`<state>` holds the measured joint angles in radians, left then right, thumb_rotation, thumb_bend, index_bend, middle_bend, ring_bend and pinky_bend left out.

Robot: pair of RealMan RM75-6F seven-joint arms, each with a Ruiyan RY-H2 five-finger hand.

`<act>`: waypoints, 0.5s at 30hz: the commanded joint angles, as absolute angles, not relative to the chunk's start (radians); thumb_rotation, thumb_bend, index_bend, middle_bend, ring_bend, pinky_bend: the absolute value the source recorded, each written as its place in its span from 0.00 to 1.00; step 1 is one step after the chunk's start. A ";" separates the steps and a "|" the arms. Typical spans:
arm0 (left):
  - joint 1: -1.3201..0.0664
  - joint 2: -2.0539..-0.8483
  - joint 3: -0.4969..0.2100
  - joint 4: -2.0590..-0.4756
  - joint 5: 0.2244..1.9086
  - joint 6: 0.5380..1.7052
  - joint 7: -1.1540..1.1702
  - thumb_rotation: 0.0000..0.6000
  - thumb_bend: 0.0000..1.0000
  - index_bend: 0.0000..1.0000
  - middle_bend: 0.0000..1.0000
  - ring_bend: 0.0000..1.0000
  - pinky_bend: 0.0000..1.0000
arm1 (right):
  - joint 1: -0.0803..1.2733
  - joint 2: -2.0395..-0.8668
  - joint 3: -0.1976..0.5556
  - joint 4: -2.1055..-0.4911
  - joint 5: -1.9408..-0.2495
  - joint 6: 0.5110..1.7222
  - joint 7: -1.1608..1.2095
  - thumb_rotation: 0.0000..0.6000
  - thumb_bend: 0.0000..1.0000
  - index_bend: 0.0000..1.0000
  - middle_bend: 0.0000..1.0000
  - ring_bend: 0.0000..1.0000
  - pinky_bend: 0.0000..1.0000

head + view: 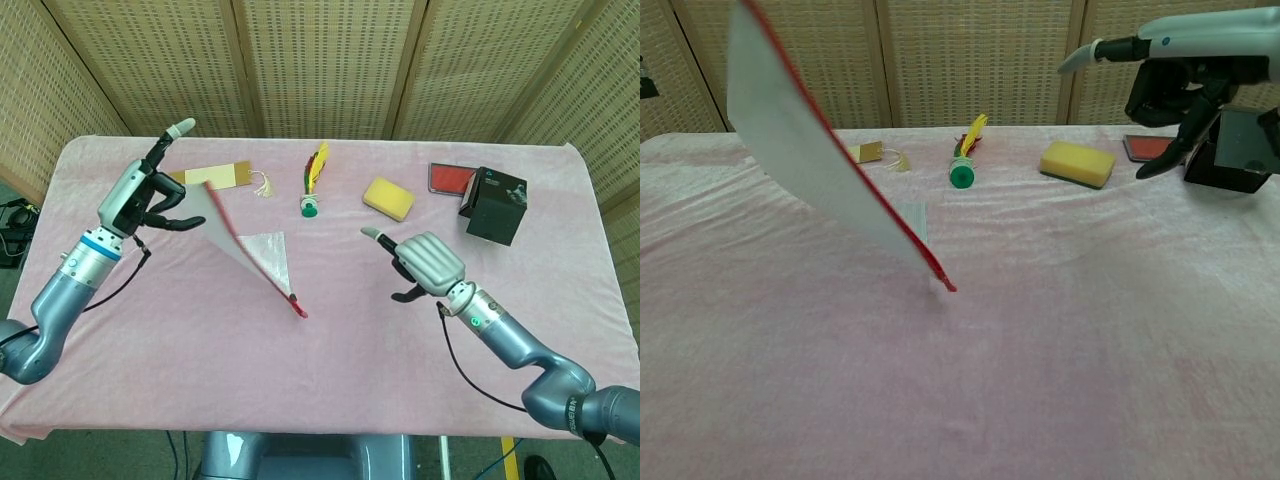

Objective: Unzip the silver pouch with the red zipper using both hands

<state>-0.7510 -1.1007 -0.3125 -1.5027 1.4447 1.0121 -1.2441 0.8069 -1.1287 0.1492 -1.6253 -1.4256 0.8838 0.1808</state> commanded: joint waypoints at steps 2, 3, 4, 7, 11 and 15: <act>-0.703 -1.044 -0.281 -1.517 1.461 1.054 -1.115 0.97 0.00 0.00 0.95 0.88 0.99 | 0.757 -1.091 0.132 -1.610 -1.470 0.963 0.156 1.00 0.00 0.01 0.93 0.94 1.00; -0.677 -1.020 -0.266 -1.514 1.462 1.077 -1.026 0.97 0.00 0.00 0.94 0.86 0.98 | 0.729 -1.078 0.127 -1.597 -1.478 1.007 0.149 1.00 0.00 0.03 0.93 0.94 1.00; -0.660 -1.014 -0.262 -1.519 1.452 1.098 -0.962 0.97 0.00 0.00 0.91 0.84 0.96 | 0.711 -1.074 0.124 -1.591 -1.485 1.036 0.143 1.00 0.00 0.06 0.90 0.92 1.00; -0.588 -1.005 -0.238 -1.532 1.406 1.183 -0.674 0.98 0.00 0.00 0.54 0.48 0.61 | 0.634 -1.051 0.112 -1.577 -1.459 1.127 0.075 1.00 0.00 0.12 0.71 0.76 0.92; -0.493 -0.980 -0.198 -1.592 1.348 1.271 -0.413 1.00 0.00 0.00 0.03 0.01 0.06 | 0.540 -1.017 0.096 -1.605 -1.385 1.203 -0.025 1.00 0.00 0.03 0.20 0.23 0.34; -0.425 -0.956 -0.155 -1.634 1.330 1.315 -0.289 1.00 0.00 0.00 0.00 0.00 0.00 | 0.473 -1.021 0.088 -1.612 -1.369 1.278 -0.045 1.00 0.00 0.00 0.00 0.00 0.00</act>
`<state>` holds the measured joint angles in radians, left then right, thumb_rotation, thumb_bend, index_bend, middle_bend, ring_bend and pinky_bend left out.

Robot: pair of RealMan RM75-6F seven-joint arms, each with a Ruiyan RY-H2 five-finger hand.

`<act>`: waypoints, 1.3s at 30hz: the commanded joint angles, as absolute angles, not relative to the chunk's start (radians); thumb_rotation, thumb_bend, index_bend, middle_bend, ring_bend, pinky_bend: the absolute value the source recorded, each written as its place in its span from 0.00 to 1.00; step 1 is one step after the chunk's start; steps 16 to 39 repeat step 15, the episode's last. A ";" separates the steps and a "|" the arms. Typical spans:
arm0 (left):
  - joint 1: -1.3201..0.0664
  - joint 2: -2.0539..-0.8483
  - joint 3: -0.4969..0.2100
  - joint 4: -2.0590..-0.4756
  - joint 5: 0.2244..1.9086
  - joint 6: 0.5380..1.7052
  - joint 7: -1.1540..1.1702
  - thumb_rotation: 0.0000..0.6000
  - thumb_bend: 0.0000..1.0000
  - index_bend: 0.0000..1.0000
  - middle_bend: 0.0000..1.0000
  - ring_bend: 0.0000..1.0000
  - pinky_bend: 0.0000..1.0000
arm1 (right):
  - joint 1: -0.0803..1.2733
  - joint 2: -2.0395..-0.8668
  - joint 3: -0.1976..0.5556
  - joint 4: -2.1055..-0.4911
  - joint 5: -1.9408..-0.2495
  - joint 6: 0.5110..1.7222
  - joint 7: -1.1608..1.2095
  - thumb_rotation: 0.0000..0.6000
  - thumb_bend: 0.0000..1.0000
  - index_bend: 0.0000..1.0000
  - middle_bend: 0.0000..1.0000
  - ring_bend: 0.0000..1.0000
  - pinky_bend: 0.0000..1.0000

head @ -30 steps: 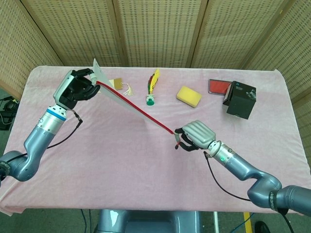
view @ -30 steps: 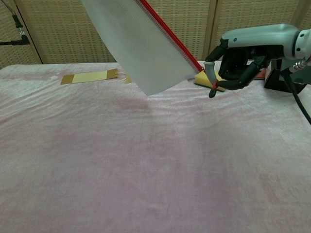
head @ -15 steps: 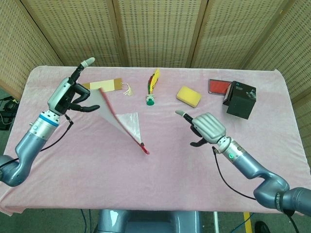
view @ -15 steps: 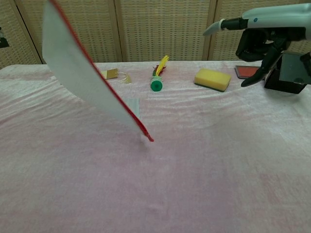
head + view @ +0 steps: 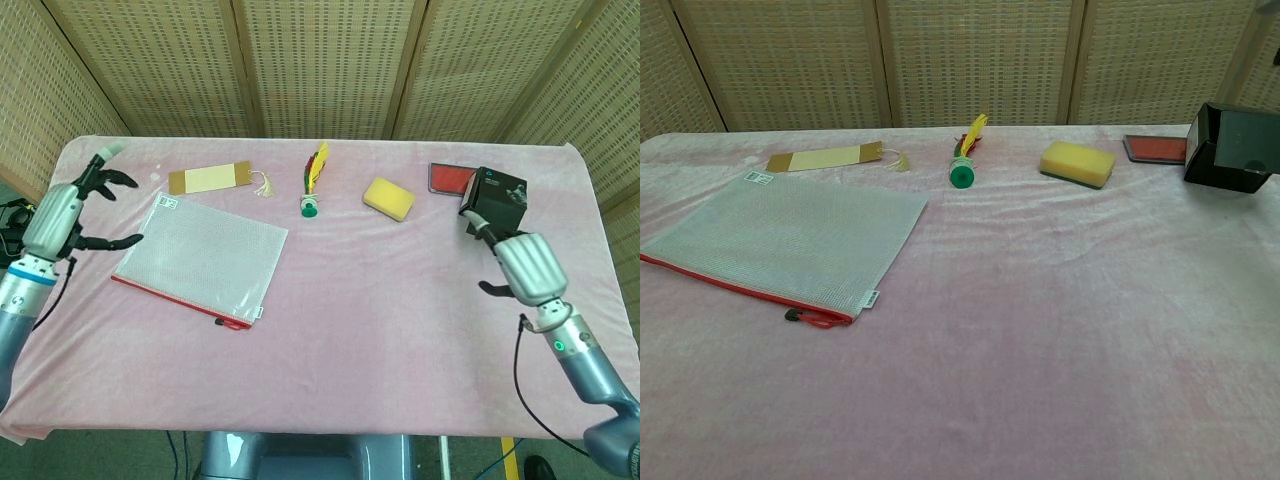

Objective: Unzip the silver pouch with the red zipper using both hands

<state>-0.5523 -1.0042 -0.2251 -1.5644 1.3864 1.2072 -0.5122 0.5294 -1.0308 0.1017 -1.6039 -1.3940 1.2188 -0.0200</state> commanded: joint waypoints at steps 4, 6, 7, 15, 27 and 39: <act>-0.363 -0.941 -0.117 -1.670 1.316 1.357 -0.195 1.00 0.00 0.00 0.00 0.00 0.00 | 0.411 -1.039 0.079 -1.603 -1.384 1.365 -0.041 1.00 0.00 0.00 0.00 0.00 0.00; -0.324 -0.951 -0.102 -1.679 1.315 1.402 -0.156 1.00 0.00 0.00 0.00 0.00 0.00 | 0.376 -1.049 0.071 -1.604 -1.396 1.413 -0.042 1.00 0.00 0.00 0.00 0.00 0.00; -0.307 -0.953 -0.089 -1.683 1.319 1.413 -0.145 1.00 0.00 0.00 0.00 0.00 0.00 | 0.360 -1.052 0.067 -1.607 -1.402 1.433 -0.049 1.00 0.00 0.00 0.00 0.00 0.00; -0.199 -0.983 -0.032 -1.668 1.388 1.515 -0.152 1.00 0.00 0.00 0.00 0.00 0.00 | 0.265 -1.071 0.024 -1.614 -1.475 1.542 -0.108 1.00 0.00 0.00 0.00 0.00 0.00; -0.199 -0.983 -0.032 -1.668 1.388 1.515 -0.152 1.00 0.00 0.00 0.00 0.00 0.00 | 0.265 -1.071 0.024 -1.614 -1.475 1.542 -0.108 1.00 0.00 0.00 0.00 0.00 0.00; -0.199 -0.983 -0.032 -1.668 1.388 1.515 -0.152 1.00 0.00 0.00 0.00 0.00 0.00 | 0.265 -1.071 0.024 -1.614 -1.475 1.542 -0.108 1.00 0.00 0.00 0.00 0.00 0.00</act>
